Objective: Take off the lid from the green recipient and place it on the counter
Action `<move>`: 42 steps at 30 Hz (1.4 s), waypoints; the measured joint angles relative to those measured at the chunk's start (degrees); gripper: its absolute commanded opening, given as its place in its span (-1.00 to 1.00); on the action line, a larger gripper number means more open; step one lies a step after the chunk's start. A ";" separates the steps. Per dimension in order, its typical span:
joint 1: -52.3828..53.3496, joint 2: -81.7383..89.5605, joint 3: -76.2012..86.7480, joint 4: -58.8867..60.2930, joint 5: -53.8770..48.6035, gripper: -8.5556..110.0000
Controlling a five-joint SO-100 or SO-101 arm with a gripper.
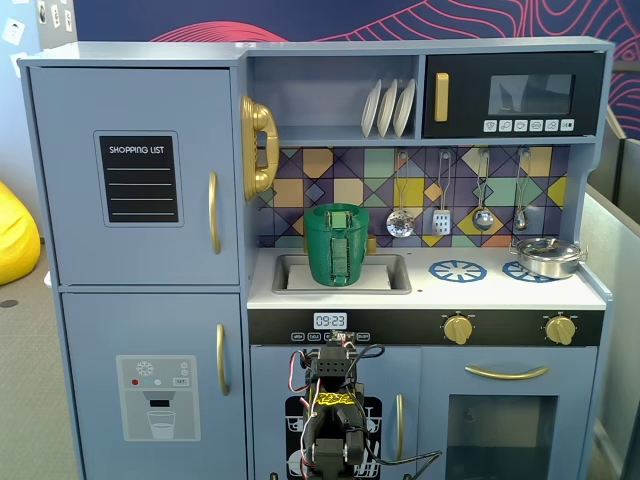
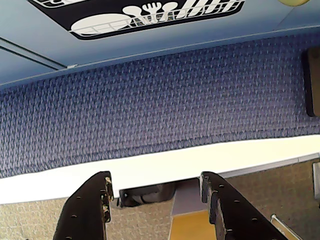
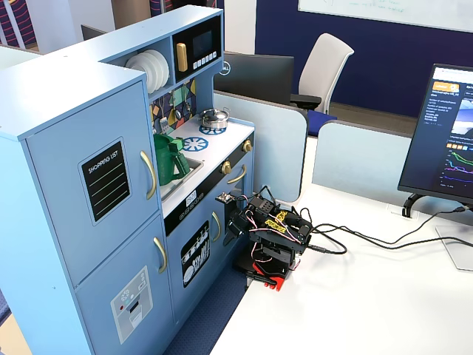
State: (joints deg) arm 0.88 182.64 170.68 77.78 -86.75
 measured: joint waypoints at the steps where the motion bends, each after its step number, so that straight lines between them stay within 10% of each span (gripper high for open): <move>1: 0.00 0.00 0.00 0.00 0.00 -0.86; 23: 2.64 -0.18 -3.69 -1.85 3.25 -0.86; 36: 2.81 -2.64 -29.27 -27.69 0.35 -0.85; 42: 4.22 -8.09 -34.80 -39.73 -3.16 -0.36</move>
State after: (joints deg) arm 5.10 174.55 135.88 38.06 -89.91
